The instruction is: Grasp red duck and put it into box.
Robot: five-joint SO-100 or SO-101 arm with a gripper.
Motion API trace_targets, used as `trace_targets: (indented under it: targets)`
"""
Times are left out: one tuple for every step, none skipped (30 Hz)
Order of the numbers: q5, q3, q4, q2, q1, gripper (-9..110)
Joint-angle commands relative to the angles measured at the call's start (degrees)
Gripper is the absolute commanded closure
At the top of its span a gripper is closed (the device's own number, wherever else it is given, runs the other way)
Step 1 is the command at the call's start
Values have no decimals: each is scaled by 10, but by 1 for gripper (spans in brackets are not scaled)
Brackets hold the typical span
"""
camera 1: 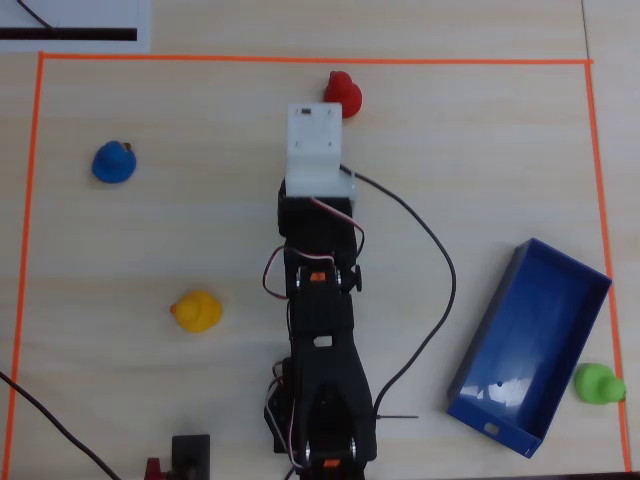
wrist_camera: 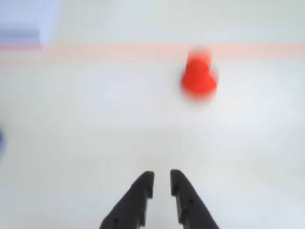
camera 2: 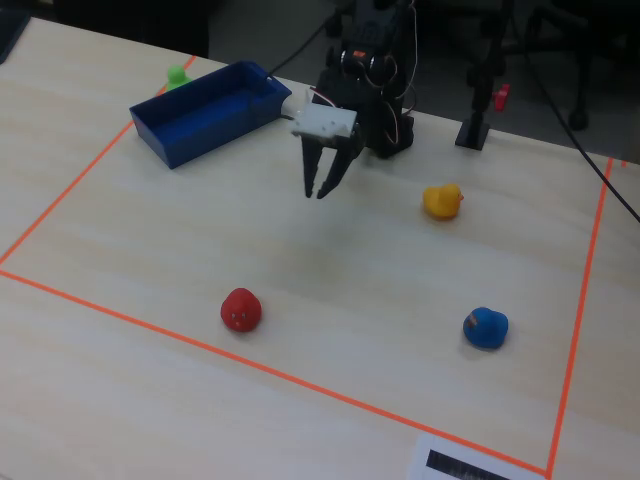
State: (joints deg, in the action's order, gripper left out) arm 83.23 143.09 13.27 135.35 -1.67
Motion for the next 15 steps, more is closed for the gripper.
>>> trace_targets:
  targets:
    - [-27,-77,-164,-127,-19,101]
    - [-30,-79,-217,-151,-24,101]
    - [-30,-78,-270,-174,-27,101]
    - [-30,-75,-320,-196,-31,101]
    - [-31,-69,-370,-217,-34,99]
    - [-34,-63,-417,-237,-38,97]
    - [-35,-58,-454,-257,-40,95]
    - [-35,-54,-486,-276,-42,93]
    - [-35,-52,-512,-295,-44,91]
    - [-32,-51,-533,-316,-45,89]
    - [-28,-51,-555,-338,-45,87]
    - [-22,-54,-575,-359,-45,86]
    - [-16,-56,-592,-379,-45,85]
    - [-5,-60,-605,-398,-45,83]
    - [3,-65,-615,-417,-45,83]
